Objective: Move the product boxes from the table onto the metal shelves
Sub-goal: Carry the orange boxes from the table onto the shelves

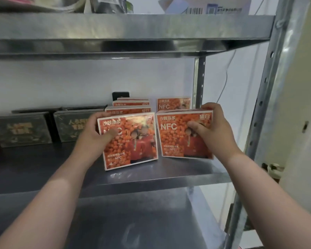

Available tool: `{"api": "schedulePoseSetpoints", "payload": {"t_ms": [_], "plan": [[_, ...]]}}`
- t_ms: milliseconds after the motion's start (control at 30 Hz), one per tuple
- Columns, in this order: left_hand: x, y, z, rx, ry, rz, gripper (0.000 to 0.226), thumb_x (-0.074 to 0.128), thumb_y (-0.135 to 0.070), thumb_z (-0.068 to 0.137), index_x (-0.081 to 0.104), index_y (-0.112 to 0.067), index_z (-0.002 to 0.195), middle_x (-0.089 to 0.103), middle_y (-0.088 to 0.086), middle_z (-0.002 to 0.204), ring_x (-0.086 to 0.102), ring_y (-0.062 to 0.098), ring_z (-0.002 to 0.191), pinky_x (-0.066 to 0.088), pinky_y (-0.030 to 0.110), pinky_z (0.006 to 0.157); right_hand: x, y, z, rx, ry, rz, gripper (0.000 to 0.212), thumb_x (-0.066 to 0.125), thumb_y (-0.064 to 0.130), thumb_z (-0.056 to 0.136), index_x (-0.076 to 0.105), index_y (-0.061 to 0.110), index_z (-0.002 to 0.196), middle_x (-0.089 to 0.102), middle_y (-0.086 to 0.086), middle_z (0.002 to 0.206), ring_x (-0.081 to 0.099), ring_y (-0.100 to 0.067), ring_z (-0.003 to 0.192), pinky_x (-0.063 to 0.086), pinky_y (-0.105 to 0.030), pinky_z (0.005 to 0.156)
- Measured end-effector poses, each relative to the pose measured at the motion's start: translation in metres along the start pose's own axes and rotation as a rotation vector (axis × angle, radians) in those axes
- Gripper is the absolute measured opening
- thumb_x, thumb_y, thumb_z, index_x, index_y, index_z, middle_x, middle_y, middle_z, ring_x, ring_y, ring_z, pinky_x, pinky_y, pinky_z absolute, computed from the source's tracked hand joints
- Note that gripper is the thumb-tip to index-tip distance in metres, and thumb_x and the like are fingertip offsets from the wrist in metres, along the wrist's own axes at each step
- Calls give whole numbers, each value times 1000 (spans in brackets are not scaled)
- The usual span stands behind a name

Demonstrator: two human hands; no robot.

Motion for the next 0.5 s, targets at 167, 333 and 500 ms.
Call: {"api": "schedulePoseSetpoints", "payload": {"t_ms": [167,333,500], "plan": [[-5,-15,4,244,-72,437,48,78,-22,83,59,-33,125,43,-4,128,49,17,120,36,30,104,4,-11,17,-117,32,-297,49,82,29,83,56,25,125,42,3,125,51,-11,103,40,-21,93],[16,-32,-5,444,3,976,85,82,-51,70,45,-32,145,42,-2,144,30,25,131,33,47,109,23,2,19,-489,29,-787,71,85,32,71,58,14,135,57,-14,125,49,-37,122,41,-52,101],[29,-22,-10,531,-75,937,94,89,-43,61,47,-24,143,41,5,138,28,31,133,35,56,107,46,-5,18,-468,49,-951,81,83,31,70,51,15,142,55,-14,135,45,-42,129,37,-57,99]]}}
Point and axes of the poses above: each hand's wrist, its own z-axis towards the middle knuckle, its own x-axis out of the palm, y = z × x, the point moved 4 cm from there along z, towards the middle knuckle
